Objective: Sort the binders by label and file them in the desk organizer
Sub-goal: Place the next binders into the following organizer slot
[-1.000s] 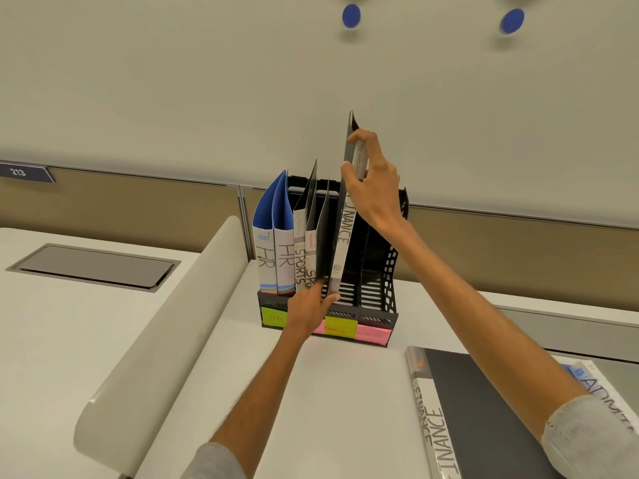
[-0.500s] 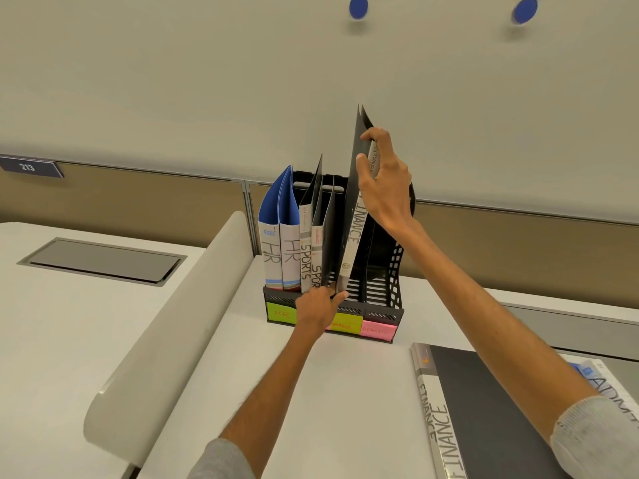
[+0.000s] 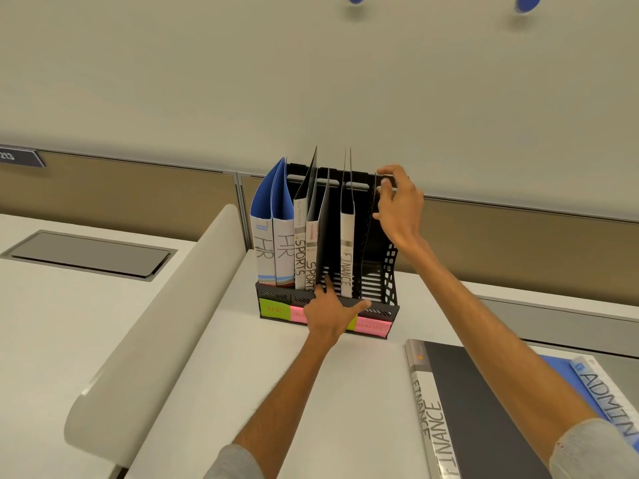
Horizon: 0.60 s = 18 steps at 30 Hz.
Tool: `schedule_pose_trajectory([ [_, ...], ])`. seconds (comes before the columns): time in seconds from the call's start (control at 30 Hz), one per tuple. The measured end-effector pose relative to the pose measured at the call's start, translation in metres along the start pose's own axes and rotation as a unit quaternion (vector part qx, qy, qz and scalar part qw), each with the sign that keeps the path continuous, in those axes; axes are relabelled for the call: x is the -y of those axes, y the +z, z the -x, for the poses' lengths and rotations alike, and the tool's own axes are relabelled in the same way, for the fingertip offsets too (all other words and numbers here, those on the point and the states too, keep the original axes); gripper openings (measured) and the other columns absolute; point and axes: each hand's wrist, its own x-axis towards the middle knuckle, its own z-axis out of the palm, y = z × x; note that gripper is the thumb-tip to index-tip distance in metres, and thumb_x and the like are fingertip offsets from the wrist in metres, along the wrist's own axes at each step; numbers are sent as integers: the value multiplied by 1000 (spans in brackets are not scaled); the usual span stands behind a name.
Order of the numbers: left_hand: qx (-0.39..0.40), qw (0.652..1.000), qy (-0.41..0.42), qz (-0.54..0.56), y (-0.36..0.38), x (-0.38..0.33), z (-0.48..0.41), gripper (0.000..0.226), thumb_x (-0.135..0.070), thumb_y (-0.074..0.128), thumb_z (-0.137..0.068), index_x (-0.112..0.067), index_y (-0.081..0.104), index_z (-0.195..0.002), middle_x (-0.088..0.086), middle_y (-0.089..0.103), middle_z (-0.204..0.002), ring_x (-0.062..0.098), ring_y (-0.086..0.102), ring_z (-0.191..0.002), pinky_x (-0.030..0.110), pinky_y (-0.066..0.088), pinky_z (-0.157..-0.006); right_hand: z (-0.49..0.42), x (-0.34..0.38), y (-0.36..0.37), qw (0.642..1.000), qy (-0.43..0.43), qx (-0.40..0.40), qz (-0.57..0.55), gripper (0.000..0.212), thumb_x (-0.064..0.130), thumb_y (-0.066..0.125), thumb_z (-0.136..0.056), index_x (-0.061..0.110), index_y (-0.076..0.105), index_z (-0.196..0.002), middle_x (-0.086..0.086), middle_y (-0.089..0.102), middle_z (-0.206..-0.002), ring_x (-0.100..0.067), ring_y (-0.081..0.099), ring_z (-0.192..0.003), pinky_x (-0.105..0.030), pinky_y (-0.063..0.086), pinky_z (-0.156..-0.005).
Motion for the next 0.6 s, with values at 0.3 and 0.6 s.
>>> schedule_pose_trajectory([
  [0.3, -31, 990, 1, 137, 3, 7, -3, 79, -73, 48, -84, -20, 45, -142, 7, 47, -143, 31, 56, -120, 43, 50, -94, 13, 26, 20, 970, -96, 209, 74, 41, 51, 59, -90, 30, 56, -126, 0, 57, -137, -11, 67, -92, -25, 50, -89],
  [0.6, -78, 976, -1, 204, 4, 6, 3, 40, -48, 49, -97, -19, 57, -124, 4, 64, -119, 27, 63, -106, 42, 52, -89, 15, 17, 20, 987, -42, 152, -9, 29, 20, 70, -74, 21, 71, -103, -3, 62, -132, -26, 62, -114, -11, 48, -85],
])
